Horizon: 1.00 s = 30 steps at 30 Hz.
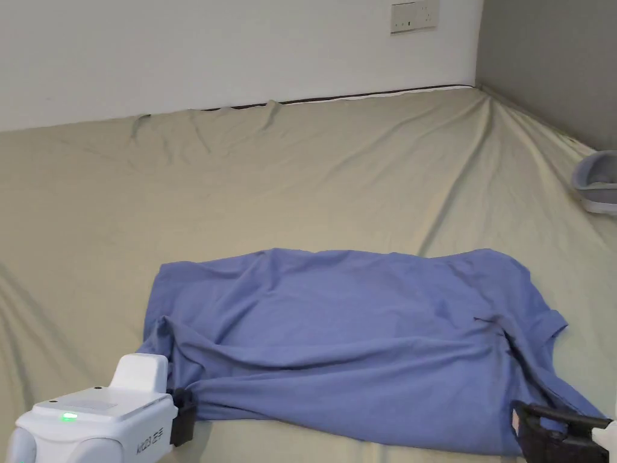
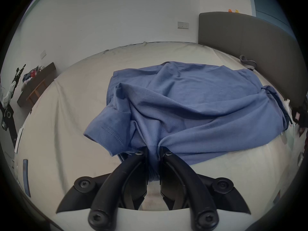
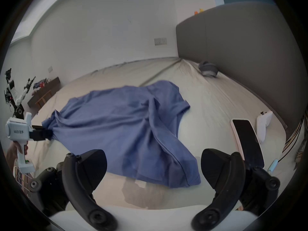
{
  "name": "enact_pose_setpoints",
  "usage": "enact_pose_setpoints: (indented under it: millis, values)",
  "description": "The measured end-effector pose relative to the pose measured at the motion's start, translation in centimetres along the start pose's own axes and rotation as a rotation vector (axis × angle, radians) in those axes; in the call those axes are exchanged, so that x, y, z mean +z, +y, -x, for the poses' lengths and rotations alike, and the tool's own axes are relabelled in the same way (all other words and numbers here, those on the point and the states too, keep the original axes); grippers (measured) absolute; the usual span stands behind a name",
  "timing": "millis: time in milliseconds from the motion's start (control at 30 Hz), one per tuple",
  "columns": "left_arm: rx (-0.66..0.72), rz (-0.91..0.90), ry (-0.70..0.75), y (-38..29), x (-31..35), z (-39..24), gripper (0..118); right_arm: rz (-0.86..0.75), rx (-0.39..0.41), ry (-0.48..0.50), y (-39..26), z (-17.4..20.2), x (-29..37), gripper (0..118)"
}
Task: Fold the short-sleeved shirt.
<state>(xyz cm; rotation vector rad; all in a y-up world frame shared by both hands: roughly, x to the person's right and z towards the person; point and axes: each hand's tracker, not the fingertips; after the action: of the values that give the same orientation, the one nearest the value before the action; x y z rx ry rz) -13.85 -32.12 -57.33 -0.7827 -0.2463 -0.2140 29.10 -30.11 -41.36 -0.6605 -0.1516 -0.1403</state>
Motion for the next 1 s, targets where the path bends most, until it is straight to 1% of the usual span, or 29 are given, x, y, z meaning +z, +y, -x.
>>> enact_pose_setpoints:
  millis: [33,67,133,200,233,267,300,333,367,400,433,467,500,533,600,700,767,833,1000]
  values:
    - [0.034,0.001,-0.009,-0.1,-0.1,0.4,10,0.011,0.02,-0.008,-0.2,0.1,-0.5,113]
    - [0.107,0.001,-0.033,-0.4,-0.6,1.1,10,0.033,0.04,-0.019,-0.5,0.2,-1.0,113]
    - [0.199,-0.009,-0.067,-0.7,-1.0,2.2,10,0.075,0.068,-0.027,-1.1,0.2,-2.2,113]
    - [0.245,-0.028,-0.091,-0.9,-0.6,2.5,10,0.087,0.073,-0.035,-1.6,0.3,-3.7,112]
    - [0.264,-0.029,-0.104,-0.9,-0.2,2.6,10,0.092,0.072,-0.041,-1.7,0.2,-4.3,108]
    - [0.27,-0.016,-0.107,-0.8,0.0,2.8,9,0.096,0.067,-0.044,-1.8,0.0,-4.7,100]
    - [0.265,-0.004,-0.112,-0.6,0.2,2.8,9,0.091,0.048,-0.028,-1.8,-0.1,-5.2,80]
    - [0.264,0.007,-0.124,-0.4,-0.4,3.6,9,0.087,0.007,0.014,-1.8,-0.3,-5.3,63]
    - [0.255,0.0,-0.129,-0.3,-0.5,3.8,9,0.078,-0.016,0.035,-1.7,-0.3,-5.2,51]
    - [0.242,0.0,-0.135,-0.1,-0.3,3.8,9,0.065,-0.001,0.019,-1.6,-0.3,-4.8,20]
    - [0.226,0.002,-0.136,0.2,-0.2,3.8,9,0.056,0.001,0.07,-1.2,-0.2,-4.5,9]
    - [0.206,-0.007,-0.139,0.1,0.7,2.8,9,0.039,-0.033,0.15,-1.1,-0.2,-4.2,9]
    - [0.201,-0.005,-0.142,0.2,1.2,2.4,9,0.035,-0.037,0.095,-1.0,0.2,-3.7,9]
    - [0.2,0.002,-0.142,0.4,1.7,2.4,9,0.045,-0.02,0.08,-0.6,0.5,-3.2,9]
    - [0.211,0.004,-0.151,0.4,3.0,2.5,9,0.01,-0.001,0.09,-0.2,0.8,-2.1,9]
    - [0.226,-0.022,-0.171,0.2,5.4,2.5,9,-0.011,-0.054,0.127,0.2,0.5,-0.1,9]
    - [0.195,-0.048,-0.155,-0.3,7.7,1.9,9,-0.043,-0.04,0.113,0.0,0.9,1.9,9]
    - [0.152,-0.037,-0.126,-1.0,9.5,1.3,9,-0.057,-0.001,0.111,-0.3,1.2,3.6,9]
    - [0.175,-0.066,-0.14,-4.5,14.5,0.1,9,-0.067,-0.028,0.103,-2.8,1.0,7.5,9]
